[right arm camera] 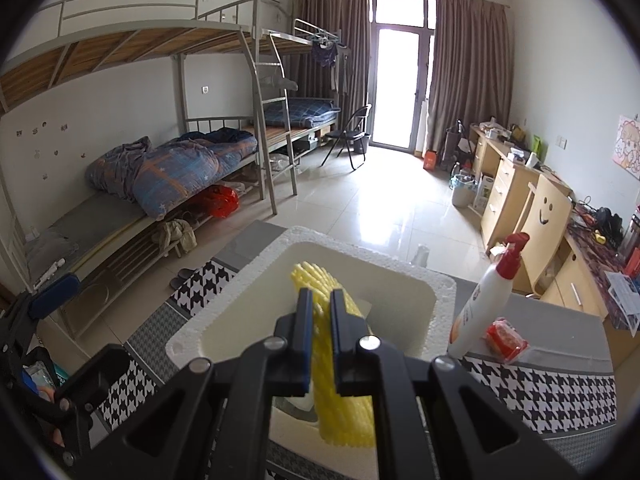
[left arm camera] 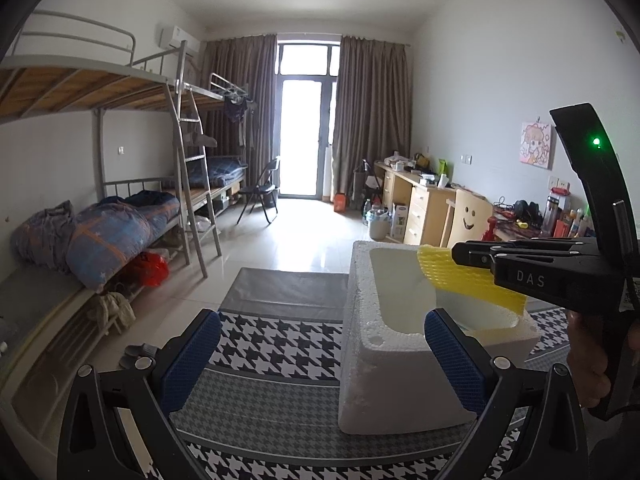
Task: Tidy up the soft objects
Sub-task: 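Lower the yellow sponge into the foam box and open the right gripper, then withdraw both tools up and away from the foam box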
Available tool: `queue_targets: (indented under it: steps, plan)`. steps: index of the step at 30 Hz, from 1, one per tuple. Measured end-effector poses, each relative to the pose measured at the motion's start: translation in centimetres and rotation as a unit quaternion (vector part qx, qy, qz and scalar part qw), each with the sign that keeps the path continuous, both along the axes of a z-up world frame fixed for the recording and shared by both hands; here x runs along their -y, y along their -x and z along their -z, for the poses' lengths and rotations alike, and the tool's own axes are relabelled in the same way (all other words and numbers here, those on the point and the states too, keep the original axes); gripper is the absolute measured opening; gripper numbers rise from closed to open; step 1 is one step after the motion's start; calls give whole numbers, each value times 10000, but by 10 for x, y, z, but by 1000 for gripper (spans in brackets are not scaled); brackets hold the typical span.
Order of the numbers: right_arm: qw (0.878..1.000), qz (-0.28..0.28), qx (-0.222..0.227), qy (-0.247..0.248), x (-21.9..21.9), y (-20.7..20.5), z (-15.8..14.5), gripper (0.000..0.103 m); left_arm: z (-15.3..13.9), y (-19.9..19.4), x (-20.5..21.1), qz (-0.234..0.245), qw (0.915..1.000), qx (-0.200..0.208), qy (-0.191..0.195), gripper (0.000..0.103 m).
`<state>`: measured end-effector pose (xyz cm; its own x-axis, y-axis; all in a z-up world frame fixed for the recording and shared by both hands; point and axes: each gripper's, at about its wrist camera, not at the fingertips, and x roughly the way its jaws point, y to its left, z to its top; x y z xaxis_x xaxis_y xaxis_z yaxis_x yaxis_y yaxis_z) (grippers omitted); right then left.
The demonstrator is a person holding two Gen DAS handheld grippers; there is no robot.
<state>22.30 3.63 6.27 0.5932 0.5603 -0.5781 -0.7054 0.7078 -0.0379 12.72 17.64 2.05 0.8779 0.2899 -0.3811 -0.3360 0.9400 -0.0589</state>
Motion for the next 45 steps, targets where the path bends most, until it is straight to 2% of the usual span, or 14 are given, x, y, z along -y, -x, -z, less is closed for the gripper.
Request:
queue_targets:
  steps: [3,5,7,9,23,26,32,34,37,45]
  plan:
    - [9999,7,-127,-98,2,-4,2,16,0,2,1,12,10000,17,8,102]
    - [9996,68,-244,-146,4,-8,3,34,-1,2,2,3,10000,10,-36,102]
    - [9992,63,-336,-223,6,-11,4,58,-1,2,3,24,10000,-19,-51,102]
    - [9991,85,-300,-270,8,-9,3,63,-1,2,5,37,10000,-20,-85,102]
    - [9986,131,-245,-453,37,1,-5,65,-4,7,19,229,9997,-43,-47,102]
    - [9983,180,-189,-522,49,5,-8,70,-5,7,25,304,9995,-57,-62,102]
    - [9972,331,-108,-668,72,12,-13,73,-8,10,37,494,9987,-41,-68,102]
    - [9963,363,-89,-769,80,14,-15,83,-10,11,42,549,9984,-25,-104,102]
    - [9949,389,-38,-925,94,21,-17,90,-10,13,51,647,9978,-10,-121,102]
    - [9937,486,120,-1000,120,37,-18,90,-15,13,73,968,9951,10,-215,102]
